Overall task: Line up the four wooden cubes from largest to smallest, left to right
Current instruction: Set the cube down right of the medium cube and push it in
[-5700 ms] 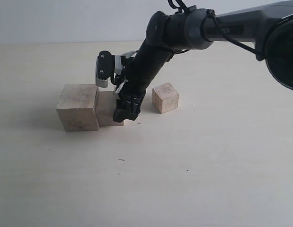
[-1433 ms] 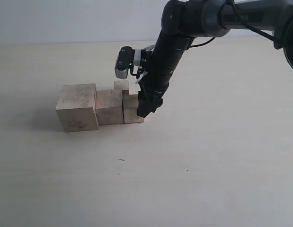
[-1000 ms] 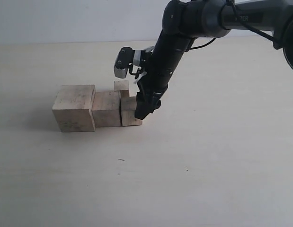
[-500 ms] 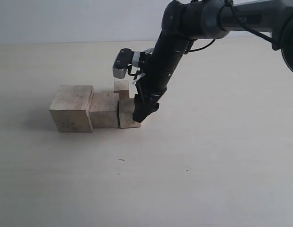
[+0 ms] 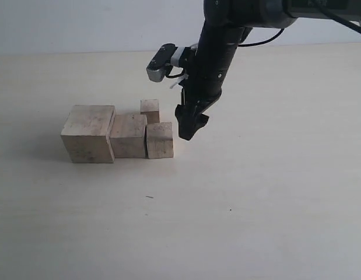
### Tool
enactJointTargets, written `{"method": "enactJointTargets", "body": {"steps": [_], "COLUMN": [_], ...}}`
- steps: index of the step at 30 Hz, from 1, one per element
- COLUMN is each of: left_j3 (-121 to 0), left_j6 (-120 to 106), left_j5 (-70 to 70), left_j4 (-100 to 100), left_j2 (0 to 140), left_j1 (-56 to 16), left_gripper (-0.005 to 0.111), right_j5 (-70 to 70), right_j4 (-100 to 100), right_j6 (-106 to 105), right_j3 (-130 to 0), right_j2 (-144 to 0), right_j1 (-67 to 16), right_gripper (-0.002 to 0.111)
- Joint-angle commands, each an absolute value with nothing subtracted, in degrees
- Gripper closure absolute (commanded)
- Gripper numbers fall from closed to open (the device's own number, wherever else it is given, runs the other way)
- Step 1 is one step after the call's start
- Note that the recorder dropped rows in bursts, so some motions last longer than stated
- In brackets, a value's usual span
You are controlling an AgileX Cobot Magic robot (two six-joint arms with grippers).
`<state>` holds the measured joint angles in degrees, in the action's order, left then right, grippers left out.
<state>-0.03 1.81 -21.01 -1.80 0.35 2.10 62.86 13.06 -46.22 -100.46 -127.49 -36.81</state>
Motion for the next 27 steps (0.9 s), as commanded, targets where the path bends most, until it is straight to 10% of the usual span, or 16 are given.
{"method": "enactJointTargets", "body": {"steps": [1, 27], "left_j3": [0.00, 0.00], "left_j6": [1.70, 1.70], "left_j5": [-20.32, -20.32], "left_j4": [-2.14, -2.14], "left_j2": [0.00, 0.00], "left_j1": [1.72, 1.72], "left_gripper": [0.107, 0.107], "right_j5": [59.46, 54.19], "right_j4": [11.90, 14.65], "right_j6": [-44.30, -41.78], "right_j3": [-100.40, -100.40], "right_j2": [-127.60, -131.10], "right_j1": [-36.67, -36.67], "right_gripper": [0.033, 0.033]}}
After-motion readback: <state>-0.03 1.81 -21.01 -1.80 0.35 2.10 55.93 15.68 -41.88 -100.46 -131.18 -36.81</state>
